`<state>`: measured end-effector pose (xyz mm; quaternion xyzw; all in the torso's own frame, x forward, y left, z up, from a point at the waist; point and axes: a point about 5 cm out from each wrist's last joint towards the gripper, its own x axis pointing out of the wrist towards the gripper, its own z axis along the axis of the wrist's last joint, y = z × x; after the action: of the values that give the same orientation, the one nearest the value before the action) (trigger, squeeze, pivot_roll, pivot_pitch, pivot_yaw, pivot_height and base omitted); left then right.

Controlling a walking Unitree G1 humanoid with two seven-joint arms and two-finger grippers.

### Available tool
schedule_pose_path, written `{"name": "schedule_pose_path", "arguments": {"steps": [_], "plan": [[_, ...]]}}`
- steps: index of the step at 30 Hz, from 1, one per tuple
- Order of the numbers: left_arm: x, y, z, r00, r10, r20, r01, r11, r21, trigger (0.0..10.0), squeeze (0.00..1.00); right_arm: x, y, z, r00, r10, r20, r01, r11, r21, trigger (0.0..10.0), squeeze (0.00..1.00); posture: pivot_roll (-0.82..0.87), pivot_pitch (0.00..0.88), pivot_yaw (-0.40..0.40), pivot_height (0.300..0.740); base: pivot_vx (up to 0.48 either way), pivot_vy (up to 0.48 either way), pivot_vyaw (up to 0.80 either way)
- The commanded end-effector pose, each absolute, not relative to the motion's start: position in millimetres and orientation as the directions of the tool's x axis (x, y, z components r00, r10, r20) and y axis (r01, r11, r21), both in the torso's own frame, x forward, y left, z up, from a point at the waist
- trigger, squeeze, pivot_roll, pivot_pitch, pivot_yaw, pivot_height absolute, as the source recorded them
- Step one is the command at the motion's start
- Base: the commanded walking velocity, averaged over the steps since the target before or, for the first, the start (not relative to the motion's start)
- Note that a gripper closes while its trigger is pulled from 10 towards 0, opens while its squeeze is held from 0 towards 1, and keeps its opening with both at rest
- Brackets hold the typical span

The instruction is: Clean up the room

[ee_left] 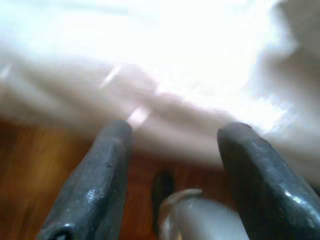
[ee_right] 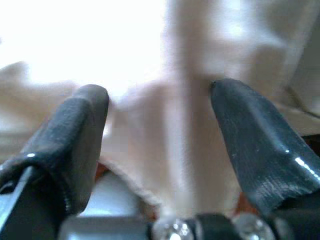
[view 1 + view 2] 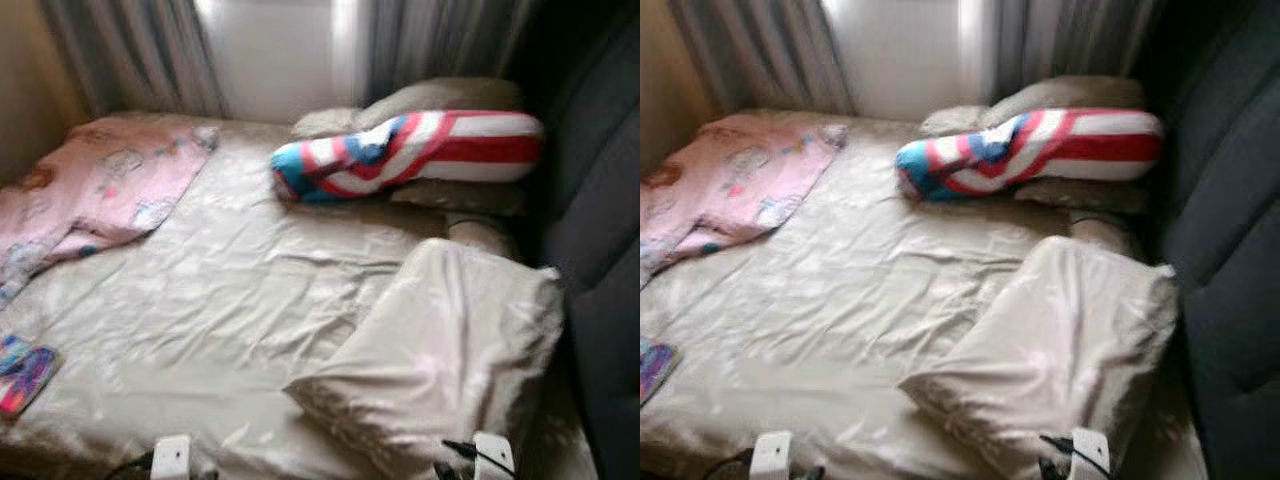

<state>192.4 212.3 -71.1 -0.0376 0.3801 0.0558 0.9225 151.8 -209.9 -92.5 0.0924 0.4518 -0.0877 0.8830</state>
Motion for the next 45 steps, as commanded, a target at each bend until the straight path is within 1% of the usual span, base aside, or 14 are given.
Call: {"name": "schedule_pose_path", "arguments": {"steps": [1, 5, 10, 14, 17, 21, 23, 27, 28, 31, 34, 38, 41, 45], "plan": [[187, 220, -72, 0.705, 0.094, -0.703, -0.164, 0.986, -0.032, 10.0, 0.00, 159, -207, -90, 0.598, -0.069, -0.799, 0.246, 0.964, 0.102, 10.0, 0.00, 0.07, 0.000, -0.038, 0.740, 0.000, 0.000, 0.00], [203, 225, -61, 0.752, 0.097, -0.652, -0.155, 0.987, -0.032, 10.0, 0.00, 163, -206, -88, 0.624, -0.064, -0.779, 0.247, 0.962, 0.119, 10.0, 0.00, 0.06, 0.000, -0.033, 0.740, 0.000, 0.000, 0.00], [229, 228, -41, 0.835, 0.085, -0.544, -0.128, 0.991, -0.042, 10.0, 0.00, 168, -205, -85, 0.660, -0.062, -0.749, 0.247, 0.959, 0.138, 10.0, 0.00, 0.06, 0.000, -0.032, 0.740, 0.000, 0.000, 0.00], [256, 224, -15, 0.919, 0.050, -0.392, -0.079, 0.995, -0.058, 10.0, 0.00, 176, -205, -80, 0.696, -0.061, -0.715, 0.239, 0.959, 0.151, 10.0, 0.00, 0.07, 0.004, -0.037, 0.740, 0.000, 0.000, 0.00], [263, 220, -7, 0.941, 0.042, -0.335, -0.066, 0.996, -0.058, 10.0, 0.00, 181, -205, -77, 0.715, -0.071, -0.696, 0.249, 0.955, 0.159, 10.0, 0.00, 0.07, 0.011, -0.038, 0.740, 0.000, 0.000, 0.00], [266, 216, -2, 0.955, 0.031, -0.295, -0.049, 0.997, -0.054, 10.0, 0.00, 185, -206, -75, 0.727, -0.089, -0.680, 0.259, 0.954, 0.152, 10.0, 0.00, 0.06, 0.017, -0.036, 0.740, 0.000, 0.000, 0.00], [268, 213, 0, 0.961, 0.028, -0.275, -0.049, 0.996, -0.072, 10.0, 0.00, 211, -203, -60, 0.790, -0.103, -0.604, 0.248, 0.955, 0.161, 10.0, 0.00, 0.04, 0.015, -0.037, 0.740, 0.000, 0.000, 0.00], [274, 207, 6, 0.971, 0.013, -0.237, -0.033, 0.996, -0.081, 10.0, 0.00, 237, -201, -41, 0.857, -0.107, -0.503, 0.211, 0.965, 0.155, 10.0, 0.00, 0.03, 0.019, -0.040, 0.740, 0.000, 0.000, 0.00], [276, 204, 10, 0.976, -0.002, -0.219, -0.015, 0.997, -0.076, 10.0, 0.00, 245, -202, -31, 0.889, -0.135, -0.438, 0.218, 0.965, 0.147, 10.0, 0.00, 0.03, 0.025, -0.038, 0.740, 0.000, 0.000, 0.00], [276, 200, 10, 0.976, -0.039, -0.212, 0.027, 0.998, -0.058, 10.0, 0.00, 251, -203, -20, 0.917, -0.187, -0.351, 0.247, 0.960, 0.133, 10.0, 0.00, 0.01, 0.047, -0.017, 0.740, 0.000, 0.000, 0.00], [273, 199, 8, 0.973, -0.049, -0.224, 0.038, 0.998, -0.052, 10.0, 0.00, 249, -202, -20, 0.917, -0.207, -0.340, 0.266, 0.954, 0.136, 10.0, 0.00, 0.00, 0.038, -0.006, 0.740, 0.000, 0.000, 0.00], [275, 203, 10, 0.971, -0.061, -0.230, 0.054, 0.998, -0.040, 10.0, 0.00, 244, -191, -23, 0.922, -0.204, -0.329, 0.256, 0.959, 0.122, 10.0, 0.00, 0.01, 0.039, 0.003, 0.740, 0.000, 0.000, 0.00], [282, 203, 17, 0.977, -0.070, -0.204, 0.065, 0.997, -0.033, 10.0, 0.00, 246, -191, -20, 0.926, -0.215, -0.310, 0.267, 0.954, 0.137, 10.0, 0.00, 0.02, 0.048, 0.004, 0.740, 0.000, 0.000, 0.00], [289, 202, 31, 0.986, -0.084, -0.141, 0.079, 0.996, -0.039, 10.0, 0.00, 249, -198, -18, 0.920, -0.223, -0.322, 0.270, 0.957, 0.109, 10.0, 0.00, 0.01, 0.044, 0.014, 0.740, 0.000, 0.000, 0.00]]}}
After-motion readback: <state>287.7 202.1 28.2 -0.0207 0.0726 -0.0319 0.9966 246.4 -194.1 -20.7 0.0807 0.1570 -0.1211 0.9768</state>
